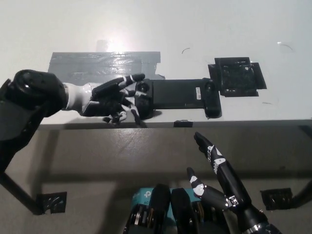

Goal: A controller is being placed at the center of the desk near the left hand and the robot uses its left hand's index finger to press a button at the left area of the controller

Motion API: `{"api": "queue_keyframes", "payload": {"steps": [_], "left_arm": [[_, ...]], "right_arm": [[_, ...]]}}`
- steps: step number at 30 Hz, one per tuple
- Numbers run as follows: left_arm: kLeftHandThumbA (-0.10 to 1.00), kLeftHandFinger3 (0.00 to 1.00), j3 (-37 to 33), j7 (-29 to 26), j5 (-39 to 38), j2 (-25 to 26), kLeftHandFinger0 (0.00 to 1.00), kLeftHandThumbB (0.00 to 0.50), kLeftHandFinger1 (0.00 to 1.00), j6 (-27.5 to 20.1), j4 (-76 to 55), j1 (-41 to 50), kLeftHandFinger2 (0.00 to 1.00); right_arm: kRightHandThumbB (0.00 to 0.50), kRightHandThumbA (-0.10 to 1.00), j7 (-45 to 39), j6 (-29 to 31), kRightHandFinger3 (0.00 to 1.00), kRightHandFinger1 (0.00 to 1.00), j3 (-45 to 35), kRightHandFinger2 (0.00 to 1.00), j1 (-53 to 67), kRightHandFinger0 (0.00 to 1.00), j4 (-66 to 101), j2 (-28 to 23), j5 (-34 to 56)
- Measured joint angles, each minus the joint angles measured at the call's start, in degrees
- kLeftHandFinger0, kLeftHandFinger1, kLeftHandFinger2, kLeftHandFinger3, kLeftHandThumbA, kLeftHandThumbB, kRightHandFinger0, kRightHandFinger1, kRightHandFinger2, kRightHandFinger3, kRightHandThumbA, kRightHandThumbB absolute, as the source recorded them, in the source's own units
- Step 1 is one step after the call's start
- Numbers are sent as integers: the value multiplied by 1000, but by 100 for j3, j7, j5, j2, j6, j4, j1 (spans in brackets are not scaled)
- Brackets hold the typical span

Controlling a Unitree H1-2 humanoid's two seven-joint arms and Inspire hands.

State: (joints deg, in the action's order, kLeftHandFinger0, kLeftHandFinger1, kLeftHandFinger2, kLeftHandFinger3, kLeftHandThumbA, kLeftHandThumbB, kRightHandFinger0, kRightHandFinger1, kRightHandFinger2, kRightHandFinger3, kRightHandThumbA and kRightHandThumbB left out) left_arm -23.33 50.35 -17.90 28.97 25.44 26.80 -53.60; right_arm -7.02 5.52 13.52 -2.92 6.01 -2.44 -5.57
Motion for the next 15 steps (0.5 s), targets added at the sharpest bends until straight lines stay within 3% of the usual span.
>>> {"api": "queue_keyframes", "payload": {"steps": [1,2,3,4,5,7,13,15], "left_arm": [[1000,1000,256,-74,-69,-16,818,405,472,4,-233,107,489],[1000,1000,340,-104,-99,-24,978,355,632,4,-367,148,639],[1000,1000,631,-208,-150,-66,979,350,684,7,-730,296,677],[1000,1000,820,-276,-158,-106,1000,358,954,6,-991,428,975],[1000,1000,958,-332,-162,-142,1000,367,1000,5,-1206,552,1000],[1000,1000,1226,-459,-163,-247,1000,379,1000,-9,-1684,900,1000],[1000,1000,1849,-1106,51,-1034,1000,353,1000,-240,-2982,2789,1000],[1000,1000,1938,-1314,166,-1348,1000,301,1000,-329,-3103,3336,1000]], "right_arm": [[227,368,0,0,1000,1000,0,1000,-1,1000,0,-1,0],[228,377,0,-1,1000,1000,-1,1000,-1,1000,0,-1,0],[228,380,0,-5,1000,1000,0,1000,-2,1000,-1,-2,0],[227,393,0,-7,1000,1000,0,1000,-6,1000,-2,-1,0],[226,396,0,-9,1000,1000,0,1000,-10,1000,-3,-1,0],[226,398,-2,-12,1000,1000,1,1000,-23,1000,-5,-2,0],[198,436,-16,-14,1000,1000,2,1000,-47,1000,-16,-13,2],[184,527,-22,-14,1000,1000,4,1000,-45,1000,-24,-11,4]]}}
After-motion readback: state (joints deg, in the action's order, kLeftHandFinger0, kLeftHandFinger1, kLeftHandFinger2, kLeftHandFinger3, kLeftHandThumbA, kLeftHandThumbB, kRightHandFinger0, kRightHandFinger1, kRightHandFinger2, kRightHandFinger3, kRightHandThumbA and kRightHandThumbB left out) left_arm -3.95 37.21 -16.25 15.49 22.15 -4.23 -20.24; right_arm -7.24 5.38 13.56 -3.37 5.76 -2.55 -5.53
